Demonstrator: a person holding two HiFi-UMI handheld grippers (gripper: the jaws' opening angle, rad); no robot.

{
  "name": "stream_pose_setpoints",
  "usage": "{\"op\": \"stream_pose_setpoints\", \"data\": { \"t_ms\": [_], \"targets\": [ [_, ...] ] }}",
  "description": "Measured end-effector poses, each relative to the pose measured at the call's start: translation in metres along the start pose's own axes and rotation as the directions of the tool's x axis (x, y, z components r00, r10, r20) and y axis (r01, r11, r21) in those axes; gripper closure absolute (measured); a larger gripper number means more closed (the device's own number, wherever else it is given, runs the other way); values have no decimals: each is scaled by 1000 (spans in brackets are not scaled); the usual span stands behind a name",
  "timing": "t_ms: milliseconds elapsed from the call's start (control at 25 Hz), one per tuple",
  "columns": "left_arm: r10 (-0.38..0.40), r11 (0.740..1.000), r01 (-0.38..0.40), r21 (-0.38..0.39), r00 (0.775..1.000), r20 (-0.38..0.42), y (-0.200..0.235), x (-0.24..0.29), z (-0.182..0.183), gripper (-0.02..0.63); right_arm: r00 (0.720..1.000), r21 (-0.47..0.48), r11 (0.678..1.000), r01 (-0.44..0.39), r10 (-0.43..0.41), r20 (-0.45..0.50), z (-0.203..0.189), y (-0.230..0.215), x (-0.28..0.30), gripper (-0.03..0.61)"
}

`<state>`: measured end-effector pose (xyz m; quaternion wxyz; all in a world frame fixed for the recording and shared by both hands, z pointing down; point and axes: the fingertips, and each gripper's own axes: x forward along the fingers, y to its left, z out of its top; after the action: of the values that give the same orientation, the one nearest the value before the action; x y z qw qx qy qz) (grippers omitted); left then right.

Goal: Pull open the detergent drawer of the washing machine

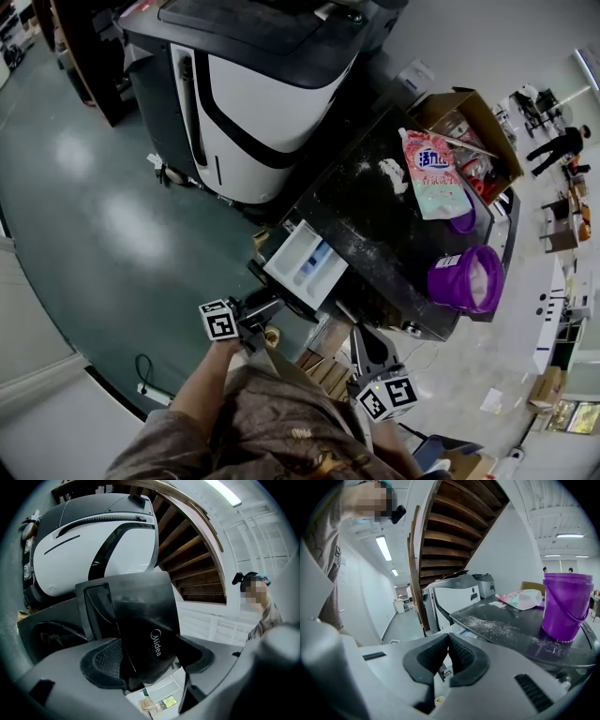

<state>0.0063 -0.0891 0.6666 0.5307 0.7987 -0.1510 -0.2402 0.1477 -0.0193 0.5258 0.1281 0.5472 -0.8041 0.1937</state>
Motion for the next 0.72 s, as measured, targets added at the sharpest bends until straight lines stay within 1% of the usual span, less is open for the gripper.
{"op": "stream_pose_setpoints", "data": {
  "t_ms": [240, 400, 600, 720],
  "targets": [
    [45, 999, -45, 10, 999, -22, -1, -14, -1, 263, 1000, 1, 1000, -11, 11, 3, 1, -1, 5, 575],
    [74, 997, -73, 28, 997, -35, -12, -28, 5, 264, 999, 11, 1000, -24, 23, 26, 6, -1, 13, 575],
    [100, 992, -95, 83, 993, -54, -41, -35, 29, 264, 997, 35, 999, -31, 29, 71, 18, 3, 20, 575],
    [105, 987, -97, 132, 993, -61, -65, -28, 46, 264, 996, 39, 999, -22, 18, 92, 27, -1, 19, 575]
  ]
}}
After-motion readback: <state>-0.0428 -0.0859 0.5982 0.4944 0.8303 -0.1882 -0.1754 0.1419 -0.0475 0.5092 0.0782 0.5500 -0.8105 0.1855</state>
